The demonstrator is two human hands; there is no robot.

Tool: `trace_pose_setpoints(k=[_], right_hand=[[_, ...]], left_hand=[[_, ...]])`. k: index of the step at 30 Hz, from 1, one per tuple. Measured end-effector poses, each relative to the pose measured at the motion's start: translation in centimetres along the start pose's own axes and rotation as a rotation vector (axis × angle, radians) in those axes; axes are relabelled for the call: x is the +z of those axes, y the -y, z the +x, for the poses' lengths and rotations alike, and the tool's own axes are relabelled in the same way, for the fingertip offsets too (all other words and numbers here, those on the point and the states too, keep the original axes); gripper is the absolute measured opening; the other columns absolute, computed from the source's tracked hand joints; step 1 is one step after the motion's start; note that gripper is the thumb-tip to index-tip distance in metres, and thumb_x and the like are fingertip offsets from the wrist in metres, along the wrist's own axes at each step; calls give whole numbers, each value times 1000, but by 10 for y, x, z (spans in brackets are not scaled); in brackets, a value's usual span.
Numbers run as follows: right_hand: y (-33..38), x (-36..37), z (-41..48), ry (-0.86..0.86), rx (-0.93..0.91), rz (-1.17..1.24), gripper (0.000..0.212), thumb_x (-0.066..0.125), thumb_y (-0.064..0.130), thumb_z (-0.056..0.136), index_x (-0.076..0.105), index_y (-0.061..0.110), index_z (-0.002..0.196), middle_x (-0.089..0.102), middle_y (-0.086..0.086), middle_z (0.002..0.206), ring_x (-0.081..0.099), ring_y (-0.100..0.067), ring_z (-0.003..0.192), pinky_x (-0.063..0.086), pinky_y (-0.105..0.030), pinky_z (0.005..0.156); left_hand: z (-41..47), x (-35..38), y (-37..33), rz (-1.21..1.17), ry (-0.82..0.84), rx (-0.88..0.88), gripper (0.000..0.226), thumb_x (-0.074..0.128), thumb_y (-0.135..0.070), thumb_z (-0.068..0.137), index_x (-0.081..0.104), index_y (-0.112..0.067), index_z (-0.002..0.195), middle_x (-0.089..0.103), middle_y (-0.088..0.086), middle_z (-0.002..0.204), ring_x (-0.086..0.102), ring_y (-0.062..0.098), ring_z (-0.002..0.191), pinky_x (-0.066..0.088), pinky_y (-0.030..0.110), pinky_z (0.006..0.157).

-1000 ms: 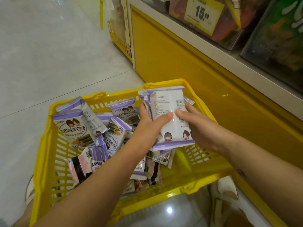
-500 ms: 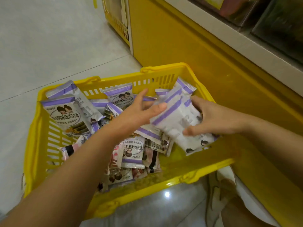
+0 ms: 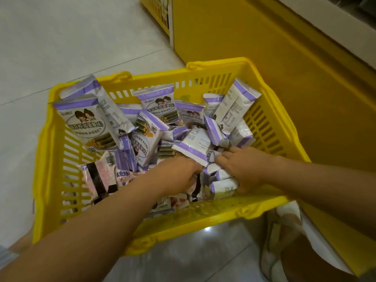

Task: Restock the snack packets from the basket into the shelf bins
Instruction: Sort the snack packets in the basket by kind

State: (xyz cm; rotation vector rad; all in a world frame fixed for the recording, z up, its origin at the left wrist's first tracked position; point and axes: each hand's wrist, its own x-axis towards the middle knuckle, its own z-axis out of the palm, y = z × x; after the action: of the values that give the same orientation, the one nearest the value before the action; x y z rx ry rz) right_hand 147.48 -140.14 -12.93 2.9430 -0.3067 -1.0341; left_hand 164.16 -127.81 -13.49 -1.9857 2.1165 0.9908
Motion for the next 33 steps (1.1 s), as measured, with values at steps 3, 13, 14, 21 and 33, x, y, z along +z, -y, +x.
trace_pose_setpoints(k=[3, 13, 14, 21, 33], right_hand=[[1, 5, 9, 53, 19, -102, 104, 69, 65, 68, 19, 18, 146, 38, -10, 145, 40, -29, 128, 36, -42, 102], [-18, 11, -11, 355, 33, 219, 73, 50, 31, 97, 4, 32, 153, 12, -2, 160, 21, -29, 143, 28, -42, 114], [-18, 12, -12, 350, 39, 242, 72, 50, 28, 97, 5, 33, 153, 12, -2, 160, 20, -29, 144, 27, -42, 114], [-11, 3, -2, 233, 70, 437, 65, 57, 10, 89, 31, 25, 147, 45, -8, 141, 47, -27, 124, 43, -41, 101], [2, -27, 7, -27, 397, 1408, 35, 58, 43, 91, 59, 12, 107, 63, -3, 96, 62, -14, 84, 51, -29, 76]], left_hand=[[5, 6, 1, -42, 2, -3, 28, 48, -15, 90, 58, -22, 116, 62, 4, 112, 56, 24, 95, 50, 38, 77], [22, 31, -9, -428, 286, -12, 36, 53, -31, 94, 51, -11, 123, 59, 10, 121, 55, 25, 109, 44, 40, 96], [25, 34, -10, -440, 310, -23, 40, 53, -33, 94, 48, -12, 127, 56, 9, 127, 53, 25, 113, 42, 42, 100], [32, 43, -16, -597, 302, -56, 42, 58, -27, 92, 47, -15, 131, 54, 4, 130, 50, 24, 118, 37, 41, 106], [-1, -18, 42, -251, 16, -317, 25, 49, -27, 95, 69, -12, 91, 67, 9, 93, 61, 25, 85, 48, 36, 70]])
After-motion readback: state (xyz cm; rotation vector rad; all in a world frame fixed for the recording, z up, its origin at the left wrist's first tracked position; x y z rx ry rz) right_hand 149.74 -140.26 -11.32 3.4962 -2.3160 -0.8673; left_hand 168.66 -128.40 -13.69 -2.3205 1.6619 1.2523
